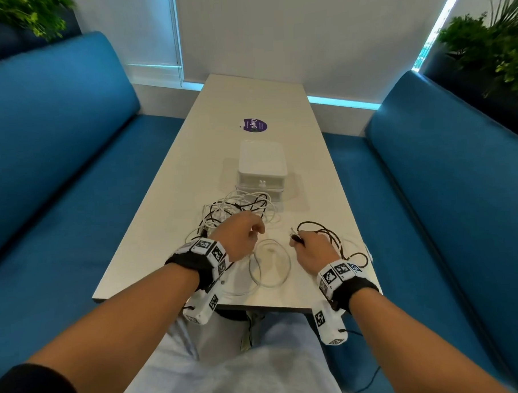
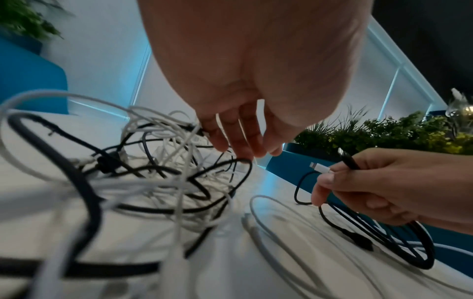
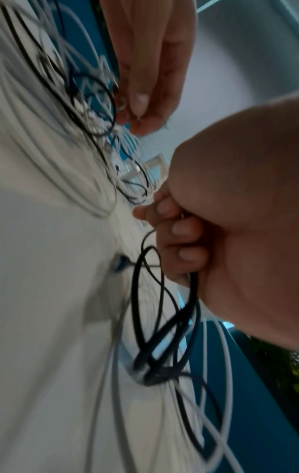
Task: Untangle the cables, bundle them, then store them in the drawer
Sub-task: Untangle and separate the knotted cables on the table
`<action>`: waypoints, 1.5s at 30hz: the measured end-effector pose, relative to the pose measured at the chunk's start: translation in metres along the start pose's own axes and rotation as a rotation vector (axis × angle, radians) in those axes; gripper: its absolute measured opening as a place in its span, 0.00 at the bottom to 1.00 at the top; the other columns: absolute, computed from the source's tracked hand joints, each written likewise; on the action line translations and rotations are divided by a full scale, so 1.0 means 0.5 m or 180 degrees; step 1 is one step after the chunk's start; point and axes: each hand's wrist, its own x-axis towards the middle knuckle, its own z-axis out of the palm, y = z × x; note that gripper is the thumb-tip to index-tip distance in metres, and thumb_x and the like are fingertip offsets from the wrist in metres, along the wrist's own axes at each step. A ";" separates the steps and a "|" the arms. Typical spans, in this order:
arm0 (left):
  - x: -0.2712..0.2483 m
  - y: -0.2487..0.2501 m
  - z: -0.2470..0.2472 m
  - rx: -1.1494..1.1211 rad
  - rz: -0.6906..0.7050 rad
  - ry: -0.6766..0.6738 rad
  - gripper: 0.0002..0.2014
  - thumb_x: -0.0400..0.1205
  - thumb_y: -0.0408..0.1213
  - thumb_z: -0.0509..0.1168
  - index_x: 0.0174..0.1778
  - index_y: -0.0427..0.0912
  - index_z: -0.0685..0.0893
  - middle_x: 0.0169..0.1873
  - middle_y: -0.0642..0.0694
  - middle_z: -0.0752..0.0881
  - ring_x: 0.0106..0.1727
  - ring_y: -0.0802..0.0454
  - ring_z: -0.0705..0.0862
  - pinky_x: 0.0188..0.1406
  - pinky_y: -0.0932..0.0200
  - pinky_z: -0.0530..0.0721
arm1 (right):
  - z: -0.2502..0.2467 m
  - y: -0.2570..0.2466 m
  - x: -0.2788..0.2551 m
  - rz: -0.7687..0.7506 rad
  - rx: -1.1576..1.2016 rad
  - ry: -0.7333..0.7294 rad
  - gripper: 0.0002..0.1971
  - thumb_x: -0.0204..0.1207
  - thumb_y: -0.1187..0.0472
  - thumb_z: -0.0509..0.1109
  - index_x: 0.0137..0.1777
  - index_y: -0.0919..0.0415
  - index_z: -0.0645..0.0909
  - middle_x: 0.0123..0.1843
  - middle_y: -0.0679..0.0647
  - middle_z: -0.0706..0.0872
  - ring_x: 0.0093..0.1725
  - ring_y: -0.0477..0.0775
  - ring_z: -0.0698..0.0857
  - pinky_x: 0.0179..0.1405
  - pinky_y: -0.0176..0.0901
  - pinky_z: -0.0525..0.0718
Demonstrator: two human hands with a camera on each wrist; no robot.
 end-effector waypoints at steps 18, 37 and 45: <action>-0.138 -0.114 -0.051 0.0717 -0.0108 -0.0414 0.17 0.77 0.44 0.67 0.62 0.58 0.79 0.53 0.56 0.74 0.49 0.56 0.77 0.48 0.57 0.78 | 0.111 -0.122 -0.030 -0.1001 -0.0002 -0.0962 0.08 0.71 0.47 0.70 0.46 0.49 0.81 0.45 0.48 0.88 0.46 0.52 0.85 0.50 0.47 0.84; -0.106 -0.067 -0.020 0.1943 0.0602 -0.0582 0.09 0.81 0.44 0.64 0.56 0.53 0.83 0.53 0.49 0.76 0.56 0.48 0.76 0.57 0.51 0.69 | 0.113 -0.083 -0.018 -0.0581 -0.0136 -0.0461 0.11 0.80 0.52 0.66 0.52 0.60 0.80 0.52 0.61 0.88 0.54 0.63 0.84 0.47 0.49 0.79; -0.077 -0.045 -0.001 0.2034 0.0379 0.0235 0.16 0.87 0.50 0.61 0.47 0.45 0.90 0.50 0.50 0.82 0.55 0.45 0.77 0.56 0.49 0.71 | 0.105 -0.079 -0.012 -0.0397 0.0073 -0.0242 0.15 0.87 0.54 0.57 0.54 0.64 0.81 0.51 0.64 0.87 0.53 0.66 0.84 0.47 0.51 0.80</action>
